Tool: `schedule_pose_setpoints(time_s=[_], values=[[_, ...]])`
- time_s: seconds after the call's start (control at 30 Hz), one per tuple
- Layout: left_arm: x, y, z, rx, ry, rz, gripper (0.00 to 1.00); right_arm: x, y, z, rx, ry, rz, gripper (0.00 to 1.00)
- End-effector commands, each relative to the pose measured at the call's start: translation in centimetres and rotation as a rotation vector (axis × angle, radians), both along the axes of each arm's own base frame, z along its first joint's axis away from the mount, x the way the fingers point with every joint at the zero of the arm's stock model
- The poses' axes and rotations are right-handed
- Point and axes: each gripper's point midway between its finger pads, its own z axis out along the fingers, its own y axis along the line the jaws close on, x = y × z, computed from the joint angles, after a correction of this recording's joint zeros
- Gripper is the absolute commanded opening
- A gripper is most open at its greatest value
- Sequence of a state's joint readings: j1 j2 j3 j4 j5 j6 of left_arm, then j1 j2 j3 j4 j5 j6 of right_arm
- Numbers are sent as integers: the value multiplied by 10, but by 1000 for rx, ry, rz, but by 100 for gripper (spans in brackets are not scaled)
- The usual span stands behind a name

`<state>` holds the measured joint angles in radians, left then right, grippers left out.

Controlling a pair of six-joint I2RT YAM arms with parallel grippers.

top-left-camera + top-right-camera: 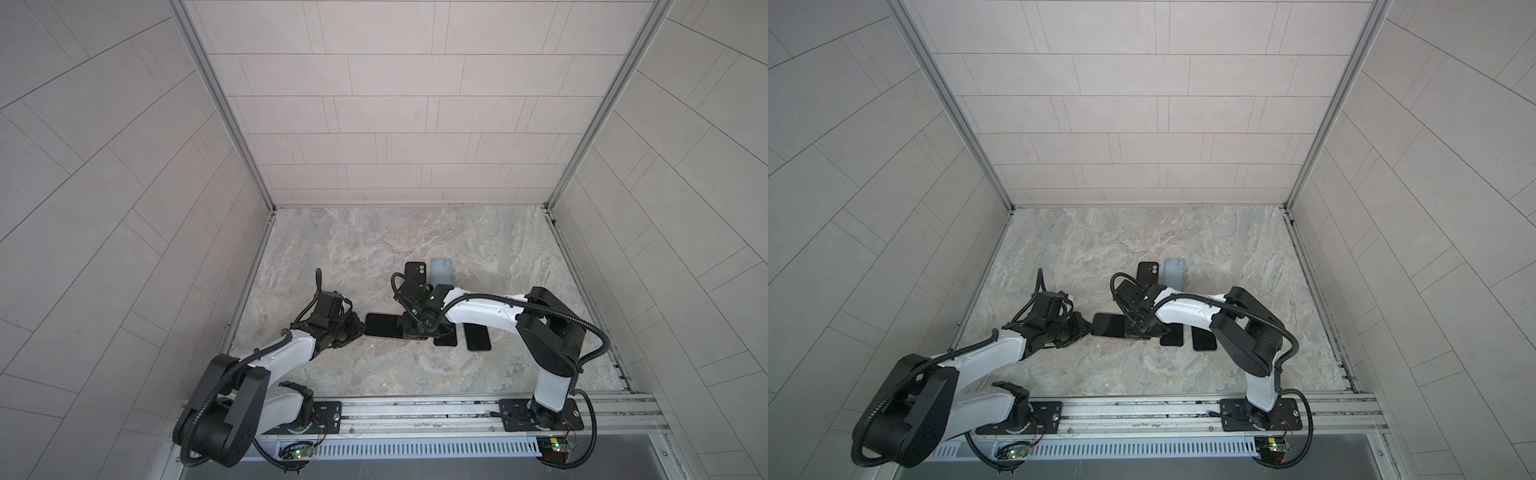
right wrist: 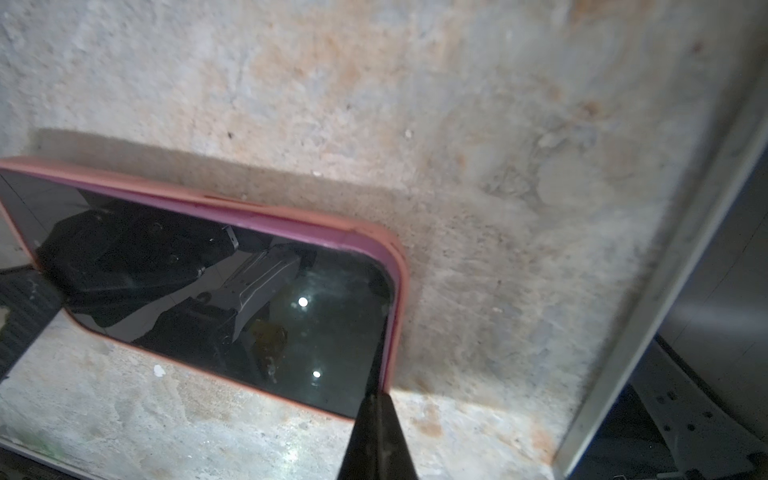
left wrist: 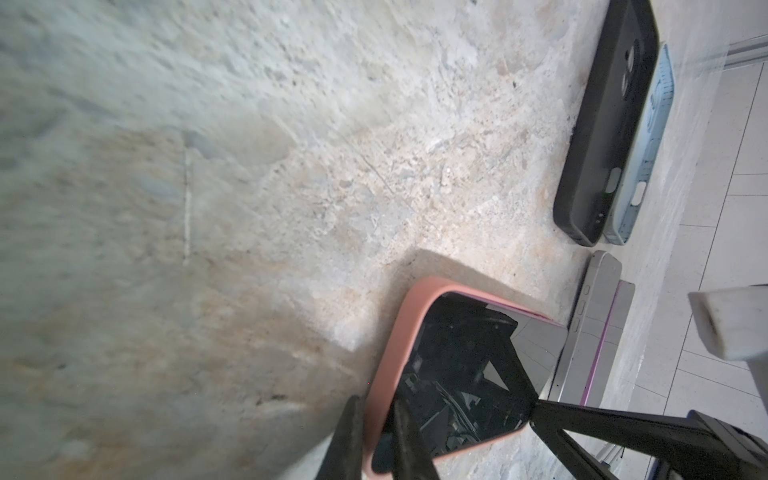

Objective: Put the phone into the phone case
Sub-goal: 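Lift the right gripper away from the cased phone while the left stays near it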

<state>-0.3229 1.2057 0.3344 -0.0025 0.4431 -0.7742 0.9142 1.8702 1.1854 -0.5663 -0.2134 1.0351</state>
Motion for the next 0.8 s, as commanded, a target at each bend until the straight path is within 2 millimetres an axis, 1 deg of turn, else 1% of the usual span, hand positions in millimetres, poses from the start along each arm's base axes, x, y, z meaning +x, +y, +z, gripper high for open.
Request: schedule_pose_setpoints(time_s=[0.0,0.1,0.17,0.27,0.37,0.47,0.6,0.63,0.67,0.77], values=[[-17,-1,1,11,42,-43,14,-3,-14,-30,-109,-32,78,6],[-19,1,10,31,35,-54,14,18,-22,6,-102,-118,82,6],[-20,3,17,38,29,-48,14,30,-24,20,-75,-147,86,6],[-23,5,25,34,3,-43,14,46,-25,31,-45,-157,109,6],[-30,2,31,12,-7,-37,15,63,-21,35,-4,-149,130,8],[-39,-4,31,4,-11,-40,15,77,-6,37,48,-125,177,10],[-50,-6,21,33,2,-42,15,89,13,31,64,-92,228,10],[-50,-6,19,33,2,-36,15,90,17,29,75,-73,243,10],[-55,-3,11,38,19,-31,15,92,22,24,86,-56,247,10],[-59,0,-1,51,34,-24,15,90,30,11,103,-18,248,10]])
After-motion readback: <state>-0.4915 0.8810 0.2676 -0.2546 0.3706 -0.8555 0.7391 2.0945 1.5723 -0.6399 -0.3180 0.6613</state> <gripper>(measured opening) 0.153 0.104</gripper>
